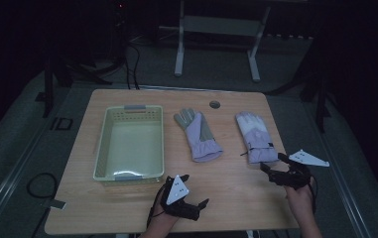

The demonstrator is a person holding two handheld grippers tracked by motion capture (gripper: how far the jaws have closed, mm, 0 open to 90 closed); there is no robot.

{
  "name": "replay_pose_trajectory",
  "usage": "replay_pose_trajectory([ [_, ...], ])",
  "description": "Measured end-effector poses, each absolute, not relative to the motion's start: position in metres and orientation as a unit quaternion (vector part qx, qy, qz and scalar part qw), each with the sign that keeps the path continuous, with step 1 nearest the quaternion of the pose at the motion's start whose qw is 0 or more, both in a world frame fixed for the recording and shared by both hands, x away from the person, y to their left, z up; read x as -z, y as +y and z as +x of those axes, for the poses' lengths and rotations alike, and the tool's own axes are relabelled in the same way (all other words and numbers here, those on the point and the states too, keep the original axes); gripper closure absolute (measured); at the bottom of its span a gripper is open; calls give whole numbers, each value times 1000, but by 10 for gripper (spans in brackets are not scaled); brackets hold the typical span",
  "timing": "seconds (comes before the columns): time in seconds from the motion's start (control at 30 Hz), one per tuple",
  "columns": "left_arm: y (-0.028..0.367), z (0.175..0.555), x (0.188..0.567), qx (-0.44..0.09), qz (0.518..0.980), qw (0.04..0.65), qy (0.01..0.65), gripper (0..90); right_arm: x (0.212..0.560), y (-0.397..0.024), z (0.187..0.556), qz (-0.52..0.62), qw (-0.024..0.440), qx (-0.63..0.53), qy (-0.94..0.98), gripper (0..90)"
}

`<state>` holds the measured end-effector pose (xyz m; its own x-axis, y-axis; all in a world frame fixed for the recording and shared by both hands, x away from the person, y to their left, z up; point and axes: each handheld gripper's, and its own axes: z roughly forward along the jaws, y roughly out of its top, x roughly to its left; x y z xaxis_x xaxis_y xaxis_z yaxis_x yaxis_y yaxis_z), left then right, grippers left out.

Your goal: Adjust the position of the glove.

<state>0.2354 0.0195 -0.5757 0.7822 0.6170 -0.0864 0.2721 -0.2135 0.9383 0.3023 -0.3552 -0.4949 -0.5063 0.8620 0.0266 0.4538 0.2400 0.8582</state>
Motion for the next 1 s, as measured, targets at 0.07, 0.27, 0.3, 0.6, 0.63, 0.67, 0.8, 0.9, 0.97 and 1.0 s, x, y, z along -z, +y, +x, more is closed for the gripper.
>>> replay_pose_trajectory([
  [0.07, 20, 236, 576, -154, 763, 556, 291, 0, 493, -348, 307, 435, 229, -434, 755, 137],
  [0.27, 20, 236, 576, -151, 763, 557, 290, 0, 492, -324, 319, 417, 228, -432, 766, 135],
  [0.3, 20, 236, 576, -150, 763, 557, 290, 0, 493, -319, 320, 414, 225, -434, 768, 134],
  [0.6, 20, 235, 576, -149, 765, 557, 287, 0, 490, -294, 336, 415, 223, -455, 756, 129],
  [0.63, 20, 235, 576, -148, 765, 558, 287, 0, 490, -291, 339, 416, 228, -449, 757, 132],
  [0.67, 20, 235, 576, -147, 765, 557, 287, 0, 490, -285, 345, 418, 220, -454, 756, 132],
  [0.8, 20, 236, 576, -147, 765, 558, 287, 0, 491, -278, 355, 422, 212, -451, 757, 133],
  [0.9, 20, 236, 576, -146, 765, 559, 286, 0, 493, -270, 364, 417, 198, -453, 763, 133],
  [0.97, 20, 236, 576, -145, 764, 559, 286, 0, 493, -263, 369, 413, 196, -449, 768, 136],
  [1.0, 20, 236, 576, -145, 764, 559, 286, 0, 493, -263, 369, 413, 196, -449, 768, 136],
])
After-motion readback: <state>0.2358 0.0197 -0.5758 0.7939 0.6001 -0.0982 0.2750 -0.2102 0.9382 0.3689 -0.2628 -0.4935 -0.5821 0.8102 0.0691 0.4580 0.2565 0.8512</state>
